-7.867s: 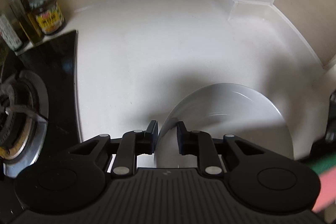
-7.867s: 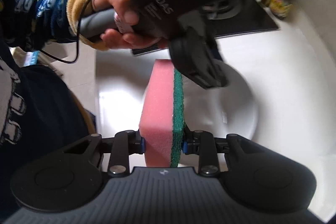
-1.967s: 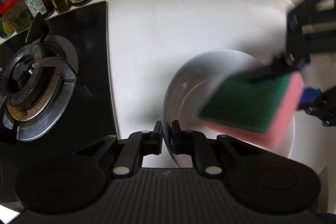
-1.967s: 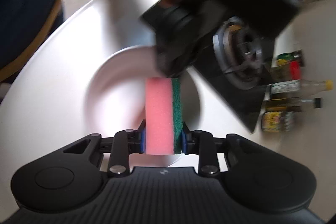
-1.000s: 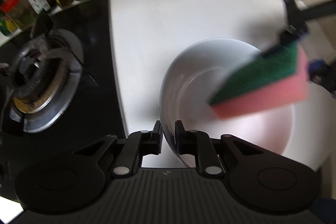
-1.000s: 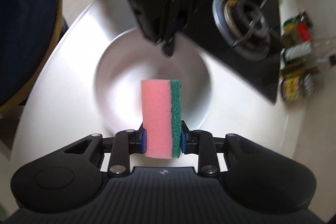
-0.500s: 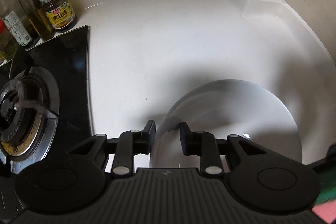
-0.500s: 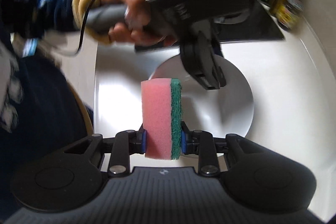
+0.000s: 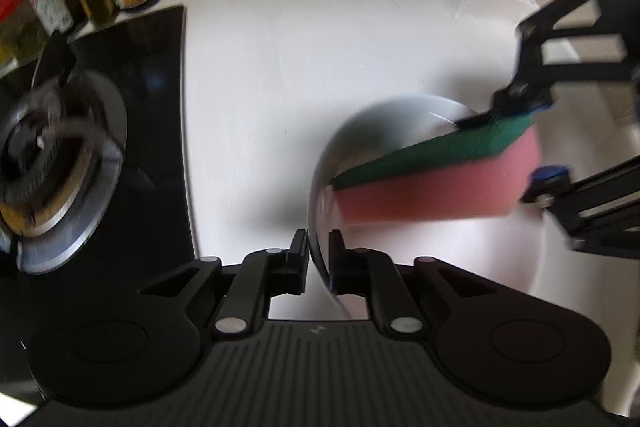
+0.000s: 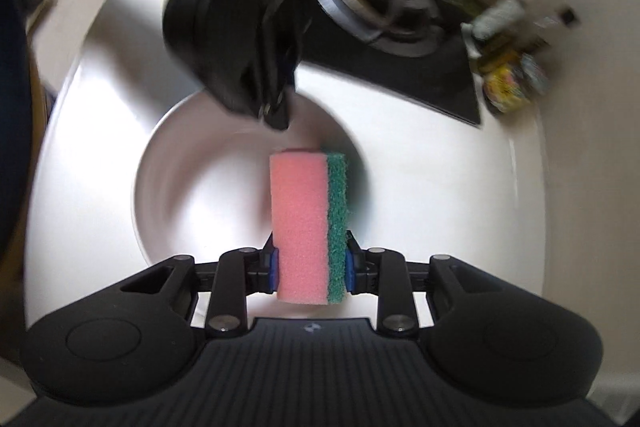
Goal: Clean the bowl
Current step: 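Sweep the sponge across the bowl bottom with the right tool while the left tool holds the rim, then tilt the bowl with the left tool while the right tool lifts the sponge out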
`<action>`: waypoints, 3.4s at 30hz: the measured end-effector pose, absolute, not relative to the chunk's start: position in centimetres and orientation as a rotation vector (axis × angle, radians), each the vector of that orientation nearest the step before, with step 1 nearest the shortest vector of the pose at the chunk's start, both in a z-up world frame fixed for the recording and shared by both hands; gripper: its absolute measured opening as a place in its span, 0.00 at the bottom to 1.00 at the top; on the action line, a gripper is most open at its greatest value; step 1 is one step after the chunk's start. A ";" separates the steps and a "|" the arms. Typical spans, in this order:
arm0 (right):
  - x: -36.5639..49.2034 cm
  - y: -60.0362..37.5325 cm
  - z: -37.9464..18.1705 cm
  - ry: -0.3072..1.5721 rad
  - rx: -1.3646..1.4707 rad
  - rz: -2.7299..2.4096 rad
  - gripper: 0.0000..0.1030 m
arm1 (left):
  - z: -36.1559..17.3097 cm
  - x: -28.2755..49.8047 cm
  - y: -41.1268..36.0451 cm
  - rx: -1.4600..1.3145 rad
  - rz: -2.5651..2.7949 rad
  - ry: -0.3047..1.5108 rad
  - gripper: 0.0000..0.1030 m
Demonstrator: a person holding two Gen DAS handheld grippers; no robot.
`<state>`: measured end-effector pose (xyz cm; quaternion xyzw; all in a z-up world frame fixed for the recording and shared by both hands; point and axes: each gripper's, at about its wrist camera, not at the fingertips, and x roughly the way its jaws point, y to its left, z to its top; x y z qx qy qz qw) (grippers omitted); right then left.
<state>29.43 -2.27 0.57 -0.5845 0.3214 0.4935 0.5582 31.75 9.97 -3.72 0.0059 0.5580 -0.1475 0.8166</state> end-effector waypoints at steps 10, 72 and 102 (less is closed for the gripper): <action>28.4 -3.1 1.3 1.020 -1.241 1.228 0.24 | -3.7 31.8 9.1 0.016 -0.231 1.107 0.14; 32.1 -0.4 0.8 0.984 -1.180 0.727 0.25 | -2.5 36.1 7.9 0.185 -0.376 1.188 0.15; 21.6 -8.2 3.2 0.983 -0.626 0.243 0.25 | -2.8 32.0 7.7 -0.145 0.082 1.159 0.21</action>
